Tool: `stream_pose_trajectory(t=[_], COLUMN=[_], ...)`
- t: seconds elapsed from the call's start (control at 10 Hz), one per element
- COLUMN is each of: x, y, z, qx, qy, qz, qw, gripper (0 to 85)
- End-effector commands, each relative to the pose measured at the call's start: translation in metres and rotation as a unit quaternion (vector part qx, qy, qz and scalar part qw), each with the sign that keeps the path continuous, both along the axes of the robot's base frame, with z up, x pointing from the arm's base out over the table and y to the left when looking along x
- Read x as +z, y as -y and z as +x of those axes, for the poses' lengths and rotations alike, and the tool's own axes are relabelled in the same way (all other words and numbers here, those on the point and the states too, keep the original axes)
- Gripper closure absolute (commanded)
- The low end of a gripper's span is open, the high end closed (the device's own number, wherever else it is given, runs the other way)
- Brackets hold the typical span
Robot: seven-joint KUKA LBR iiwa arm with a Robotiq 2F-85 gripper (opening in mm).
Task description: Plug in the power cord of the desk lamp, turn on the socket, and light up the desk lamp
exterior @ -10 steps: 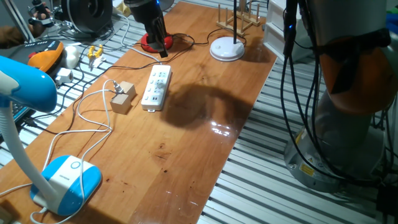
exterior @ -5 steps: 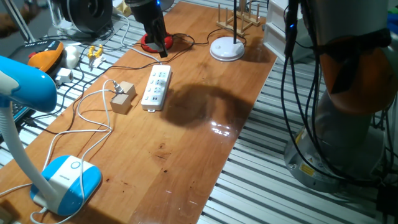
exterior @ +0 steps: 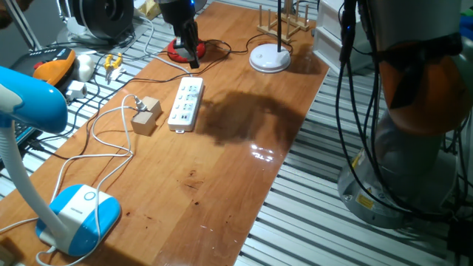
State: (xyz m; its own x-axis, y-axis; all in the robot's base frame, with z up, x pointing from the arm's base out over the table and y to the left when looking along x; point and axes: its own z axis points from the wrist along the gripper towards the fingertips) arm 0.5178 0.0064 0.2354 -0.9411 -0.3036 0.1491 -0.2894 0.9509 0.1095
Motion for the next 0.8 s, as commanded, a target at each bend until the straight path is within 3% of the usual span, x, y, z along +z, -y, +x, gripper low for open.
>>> stream_pose_trajectory(t=[0.0, 0.1, 0.2, 0.3, 0.5, 0.7], x=[0.001, 0.001, -0.004, -0.013, -0.036, -0.061], y=[-0.02, -0.032, -0.039, -0.039, -0.04, -0.04], z=[0.0082, 0.0201, 0.0324, 0.0426, 0.0636, 0.0814], qx=[0.007, 0.006, 0.016, 0.009, 0.006, -0.001], qy=[0.01, 0.008, 0.016, 0.023, 0.038, 0.044], qz=[-0.018, -0.025, -0.046, -0.036, -0.037, -0.021], qw=[0.9998, 0.9996, 0.9987, 0.999, 0.9986, 0.9988], gripper=[68.0, 68.0, 68.0, 51.0, 51.0, 51.0])
